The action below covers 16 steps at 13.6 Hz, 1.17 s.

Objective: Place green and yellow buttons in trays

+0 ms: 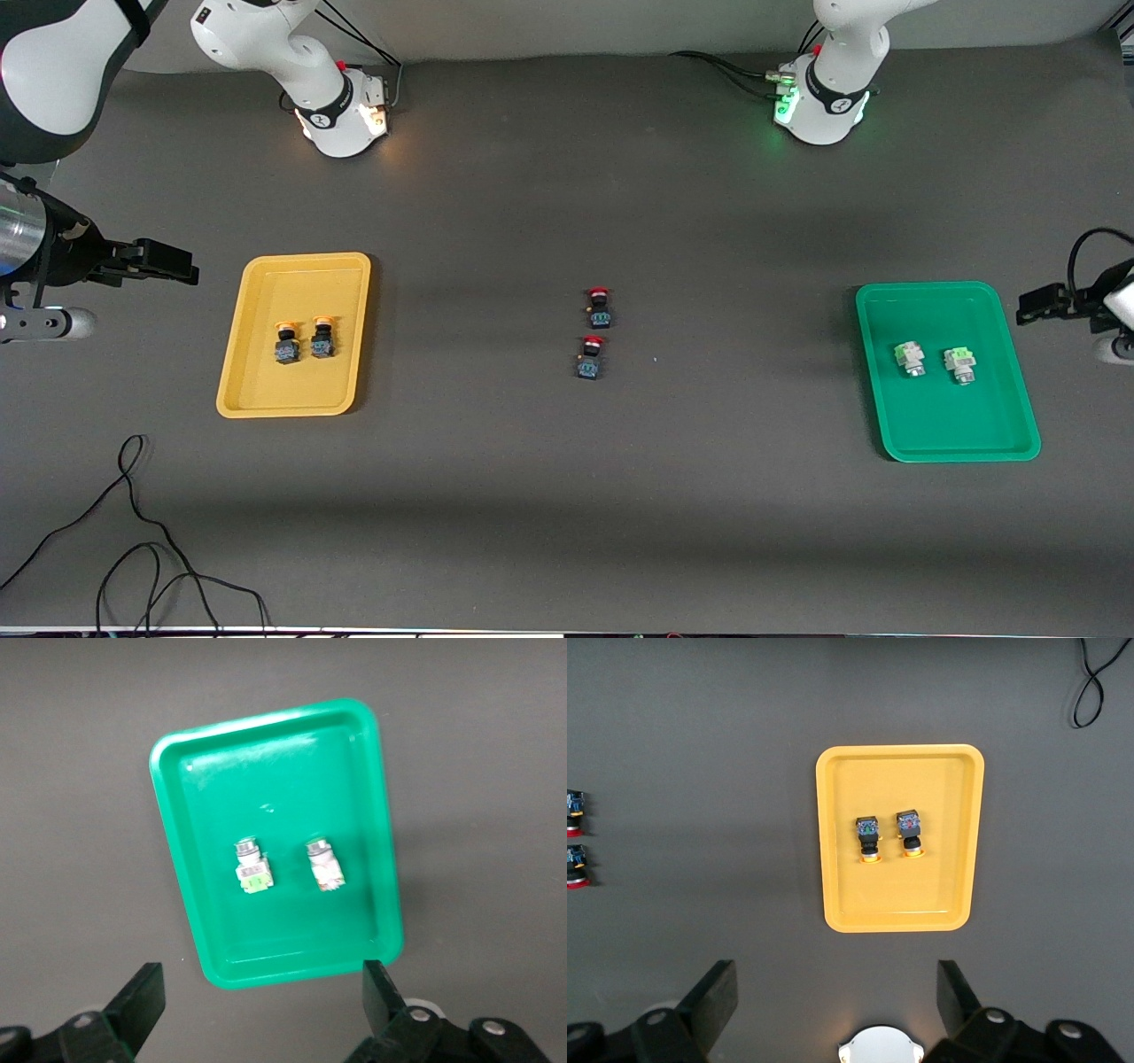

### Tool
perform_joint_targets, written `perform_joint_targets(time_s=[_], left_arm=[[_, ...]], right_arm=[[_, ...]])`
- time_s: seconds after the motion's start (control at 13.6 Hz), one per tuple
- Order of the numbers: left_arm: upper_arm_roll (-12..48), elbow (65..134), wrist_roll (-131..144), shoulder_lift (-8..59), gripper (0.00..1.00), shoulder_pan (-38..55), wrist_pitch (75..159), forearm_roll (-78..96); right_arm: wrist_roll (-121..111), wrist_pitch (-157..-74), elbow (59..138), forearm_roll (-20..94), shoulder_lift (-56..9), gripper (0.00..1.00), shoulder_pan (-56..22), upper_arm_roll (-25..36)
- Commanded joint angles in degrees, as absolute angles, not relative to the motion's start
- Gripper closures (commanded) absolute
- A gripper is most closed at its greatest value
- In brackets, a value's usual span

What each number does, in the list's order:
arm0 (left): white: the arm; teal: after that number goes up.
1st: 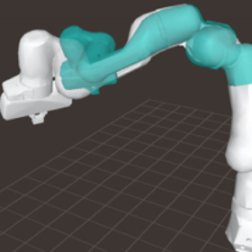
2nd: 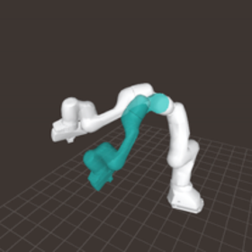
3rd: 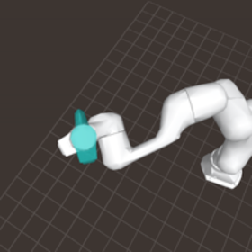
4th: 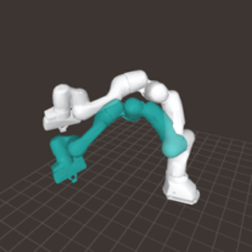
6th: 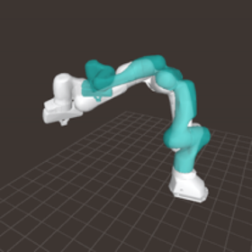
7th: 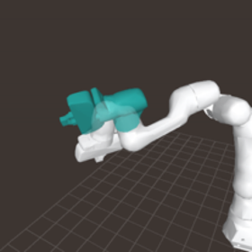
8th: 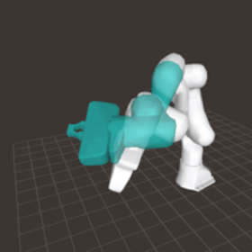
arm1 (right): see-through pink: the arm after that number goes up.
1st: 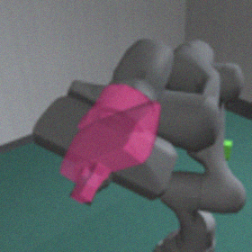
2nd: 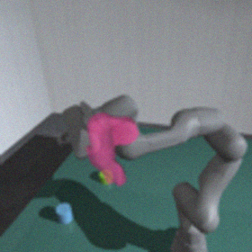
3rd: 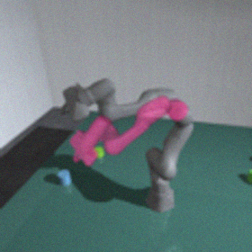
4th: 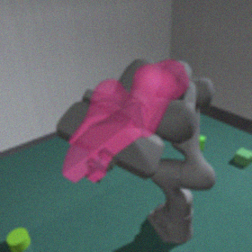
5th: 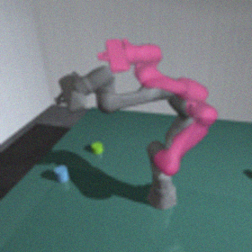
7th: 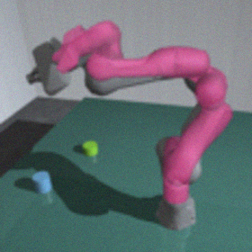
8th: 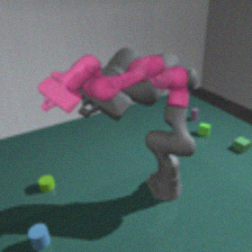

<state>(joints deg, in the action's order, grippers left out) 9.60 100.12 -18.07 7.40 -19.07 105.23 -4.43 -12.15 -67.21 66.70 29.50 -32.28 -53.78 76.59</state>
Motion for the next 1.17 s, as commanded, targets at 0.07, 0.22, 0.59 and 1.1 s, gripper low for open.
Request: perform_joint_targets(time_s=[0.07,0.22,0.59,1.1], left_arm=[[8.4,98.4,-17.3,3.2,0.0,-11.7,101.7,-5.1],[7.6,98.4,-14.8,1.5,0.0,-7.8,101.7,-5.1],[3.5,95.6,1.2,1.1,0.01,0.6,98.2,-3.9],[3.3,93.8,5.0,0.7,0.0,0.4,92.9,-0.4]], right_arm=[[-11.2,-66.2,63.6,26.7,-31.1,0.0,-47.7,70.2],[-8.8,-66.2,62.4,22.9,-28.7,0.0,-42.9,61.8],[-0.7,-66.6,62.7,5.9,-20.0,0.0,-22.9,26.4],[2.9,-77.0,82.0,-2.5,-5.5,0.0,-1.8,-1.7]])
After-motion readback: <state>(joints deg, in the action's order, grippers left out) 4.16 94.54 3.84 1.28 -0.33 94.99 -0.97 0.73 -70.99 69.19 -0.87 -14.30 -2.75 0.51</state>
